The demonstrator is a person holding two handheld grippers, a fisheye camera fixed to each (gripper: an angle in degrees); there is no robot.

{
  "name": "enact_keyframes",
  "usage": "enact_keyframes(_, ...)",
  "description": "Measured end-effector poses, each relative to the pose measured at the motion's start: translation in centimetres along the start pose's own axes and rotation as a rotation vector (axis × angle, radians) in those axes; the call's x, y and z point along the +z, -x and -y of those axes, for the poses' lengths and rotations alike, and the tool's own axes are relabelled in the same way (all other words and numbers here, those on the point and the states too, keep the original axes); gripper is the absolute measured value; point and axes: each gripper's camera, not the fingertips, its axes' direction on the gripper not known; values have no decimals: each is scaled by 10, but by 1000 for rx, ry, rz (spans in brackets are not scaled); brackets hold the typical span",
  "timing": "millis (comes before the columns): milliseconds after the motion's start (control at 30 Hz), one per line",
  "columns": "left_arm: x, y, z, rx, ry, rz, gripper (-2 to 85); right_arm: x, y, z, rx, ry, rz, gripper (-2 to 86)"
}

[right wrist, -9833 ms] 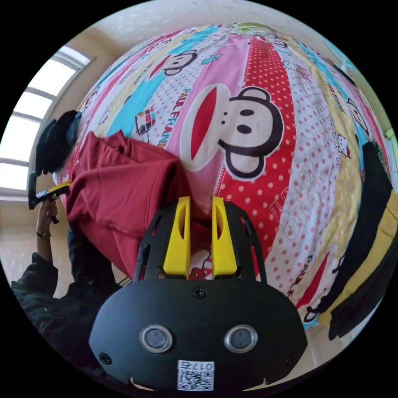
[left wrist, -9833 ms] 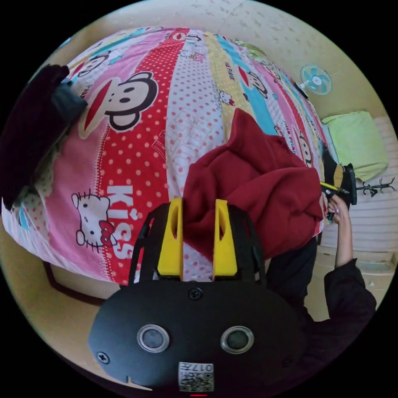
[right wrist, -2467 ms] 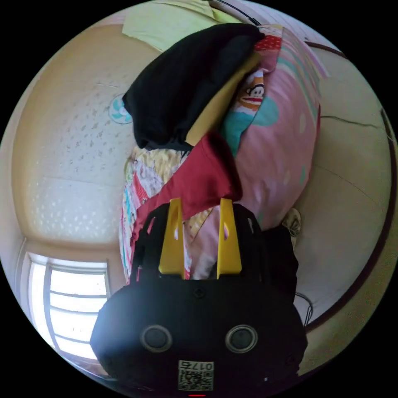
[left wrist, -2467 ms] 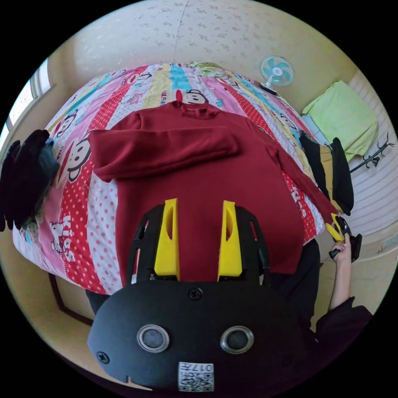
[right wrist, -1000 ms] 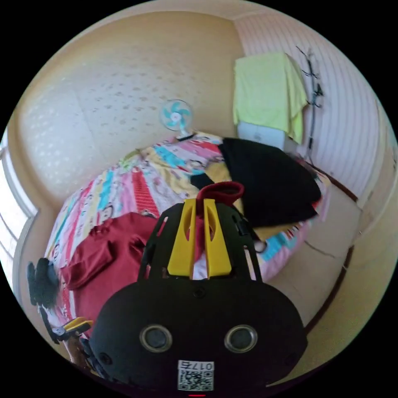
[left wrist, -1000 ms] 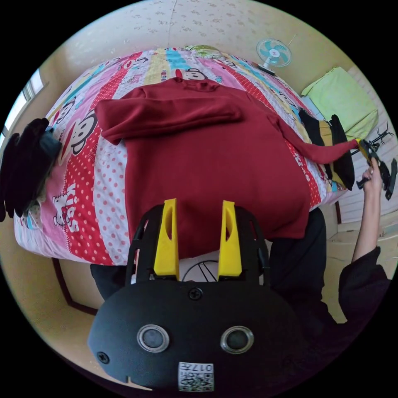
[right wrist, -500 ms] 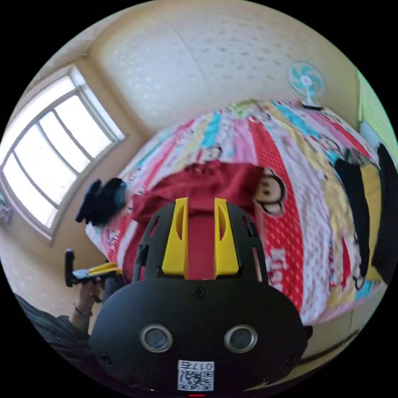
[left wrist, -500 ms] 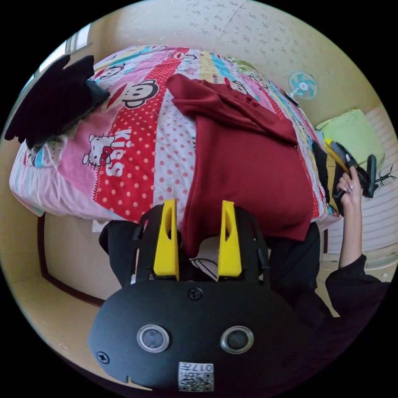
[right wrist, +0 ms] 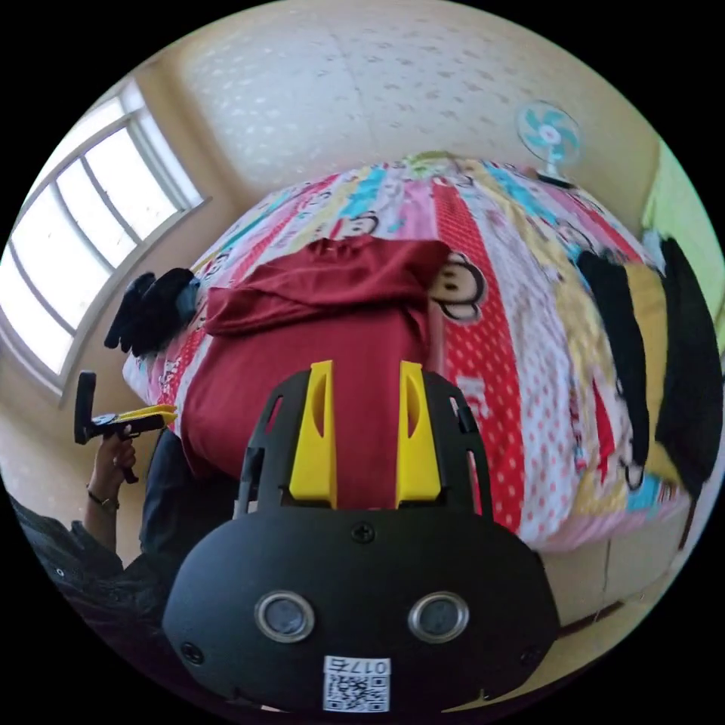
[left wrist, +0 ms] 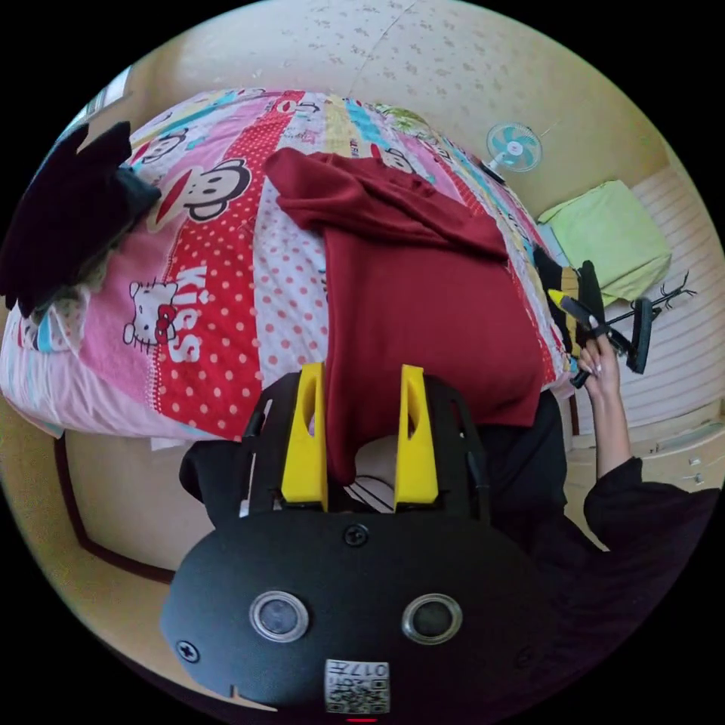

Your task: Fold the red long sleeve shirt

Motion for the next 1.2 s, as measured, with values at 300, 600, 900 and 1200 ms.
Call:
enact_keyframes(300,21,-53,34,131,42,41,139,190,120,164,-285,211,81,140)
enact_keyframes(600,35,-70,81,255,33,47,140,254,134,170,-404,261,12,59)
enact_keyframes(900,95,-117,165,433,-62,154,152,115,78,171,-330,-109,-108,2)
enact_keyframes(1200,110,-146,180,395,-87,266,36,-53,-79,108,155,-641,-113,16)
